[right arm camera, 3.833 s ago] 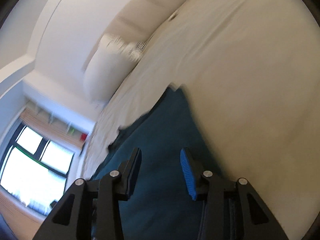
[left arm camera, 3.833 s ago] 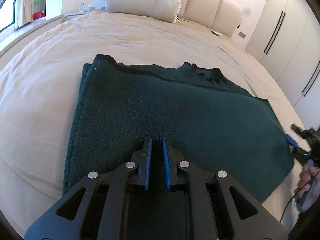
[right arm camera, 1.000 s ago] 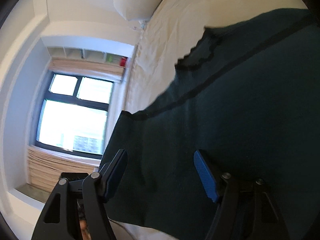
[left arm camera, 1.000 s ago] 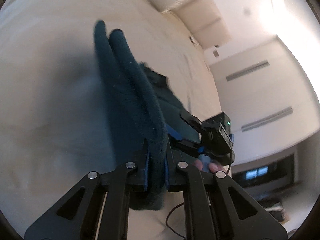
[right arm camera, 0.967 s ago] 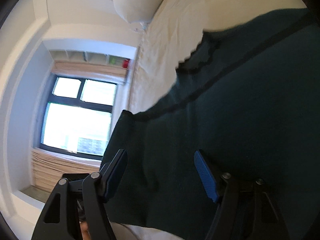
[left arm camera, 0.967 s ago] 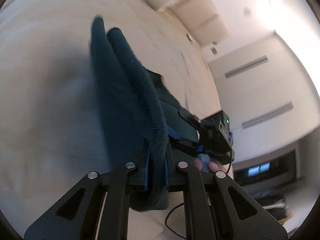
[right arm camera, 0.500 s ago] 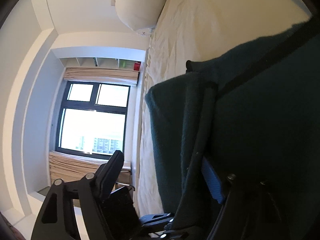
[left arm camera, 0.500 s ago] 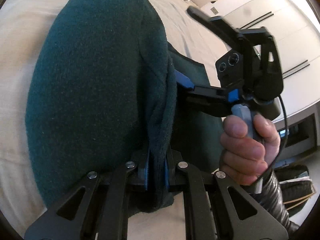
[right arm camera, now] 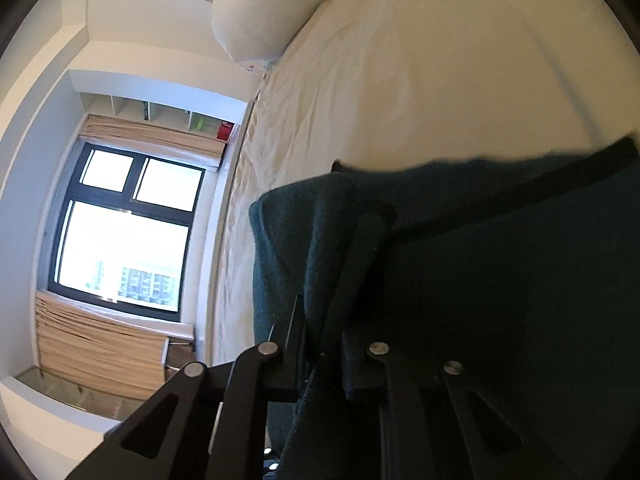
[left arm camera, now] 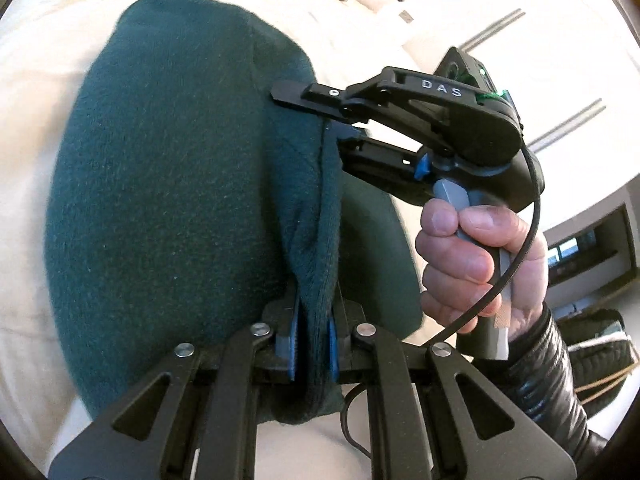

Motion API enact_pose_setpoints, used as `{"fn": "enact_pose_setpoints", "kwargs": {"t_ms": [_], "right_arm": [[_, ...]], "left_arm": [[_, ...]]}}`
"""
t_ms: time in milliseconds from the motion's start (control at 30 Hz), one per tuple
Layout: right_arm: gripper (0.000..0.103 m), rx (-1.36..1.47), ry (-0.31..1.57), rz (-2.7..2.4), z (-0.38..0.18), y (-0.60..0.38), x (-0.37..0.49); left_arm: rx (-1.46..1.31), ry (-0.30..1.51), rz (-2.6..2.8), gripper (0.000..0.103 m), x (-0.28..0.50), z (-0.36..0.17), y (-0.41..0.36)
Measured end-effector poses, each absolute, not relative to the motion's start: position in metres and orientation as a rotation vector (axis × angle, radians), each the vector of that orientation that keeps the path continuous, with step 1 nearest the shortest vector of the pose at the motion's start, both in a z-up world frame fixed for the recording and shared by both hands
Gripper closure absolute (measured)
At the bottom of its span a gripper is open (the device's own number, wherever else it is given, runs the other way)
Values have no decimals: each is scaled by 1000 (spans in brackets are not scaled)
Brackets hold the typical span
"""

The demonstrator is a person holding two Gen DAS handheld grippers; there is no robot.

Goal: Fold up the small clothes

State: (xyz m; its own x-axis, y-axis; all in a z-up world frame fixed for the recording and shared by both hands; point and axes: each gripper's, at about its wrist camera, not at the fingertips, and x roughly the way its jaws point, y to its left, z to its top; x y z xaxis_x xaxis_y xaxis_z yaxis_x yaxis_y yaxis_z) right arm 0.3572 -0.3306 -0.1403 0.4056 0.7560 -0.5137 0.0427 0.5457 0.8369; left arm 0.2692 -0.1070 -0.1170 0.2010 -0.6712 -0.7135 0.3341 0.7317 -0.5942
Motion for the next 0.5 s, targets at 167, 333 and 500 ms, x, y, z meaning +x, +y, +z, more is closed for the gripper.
{"fn": "enact_pose_setpoints", "kwargs": {"t_ms": [167,333,500], "right_arm": [[88,898,1063,472,-141,-381,342],[88,938,1081,391,-161,-421,328],[88,1033,1073,374,-188,-435,323]], "left_arm": [[-305,1177,-785,94,270,-115,-155],[-269,1202,-838,92,274,-130,-191],[-260,1229,-863,85,272,-126,-174]]}}
